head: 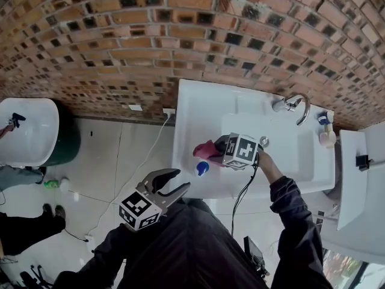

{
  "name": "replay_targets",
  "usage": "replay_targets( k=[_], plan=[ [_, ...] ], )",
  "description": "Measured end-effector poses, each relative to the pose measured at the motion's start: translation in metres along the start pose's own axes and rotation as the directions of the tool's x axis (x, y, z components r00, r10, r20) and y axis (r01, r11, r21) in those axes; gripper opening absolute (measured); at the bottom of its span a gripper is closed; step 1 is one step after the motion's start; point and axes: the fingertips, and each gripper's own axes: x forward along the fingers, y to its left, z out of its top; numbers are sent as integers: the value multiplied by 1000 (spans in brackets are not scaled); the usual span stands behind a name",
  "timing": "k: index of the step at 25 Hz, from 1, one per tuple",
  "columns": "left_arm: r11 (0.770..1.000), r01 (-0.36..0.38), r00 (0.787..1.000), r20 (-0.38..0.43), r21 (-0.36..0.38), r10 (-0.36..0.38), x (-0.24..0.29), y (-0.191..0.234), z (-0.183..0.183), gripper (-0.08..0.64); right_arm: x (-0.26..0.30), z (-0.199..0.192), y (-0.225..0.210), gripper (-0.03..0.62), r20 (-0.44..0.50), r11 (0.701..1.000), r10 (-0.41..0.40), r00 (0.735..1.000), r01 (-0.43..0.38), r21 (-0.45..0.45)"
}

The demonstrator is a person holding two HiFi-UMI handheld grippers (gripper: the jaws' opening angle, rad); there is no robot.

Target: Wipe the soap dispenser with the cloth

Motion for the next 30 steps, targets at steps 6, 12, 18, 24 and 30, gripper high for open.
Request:
replay_targets(
  k=[6, 12, 18, 24, 30],
  plan=[
    [999, -38, 999, -13, -26, 38, -4, 8, -5, 167, 23, -19, -9, 71, -74, 998, 56, 996, -57, -8],
    [999, -37, 998, -44, -4, 37, 6, 3, -8, 167, 56, -44, -9, 71, -190, 992, 100, 977, -113, -58],
    [999, -30, 996, -80, -15, 29, 20, 2, -19, 167, 77, -60, -9, 71, -292, 986, 63, 954, -104, -127],
    [997, -75, 978, -194, 33, 80, 41, 10, -46, 169, 56, -49, -15, 71, -231, 986, -9, 973, -30, -166],
    [986, -110, 920, -363, 128, 150, 68, 15, -92, 242, 25, -15, -49, 72, 10, 994, -97, 995, 97, 43]
  ],
)
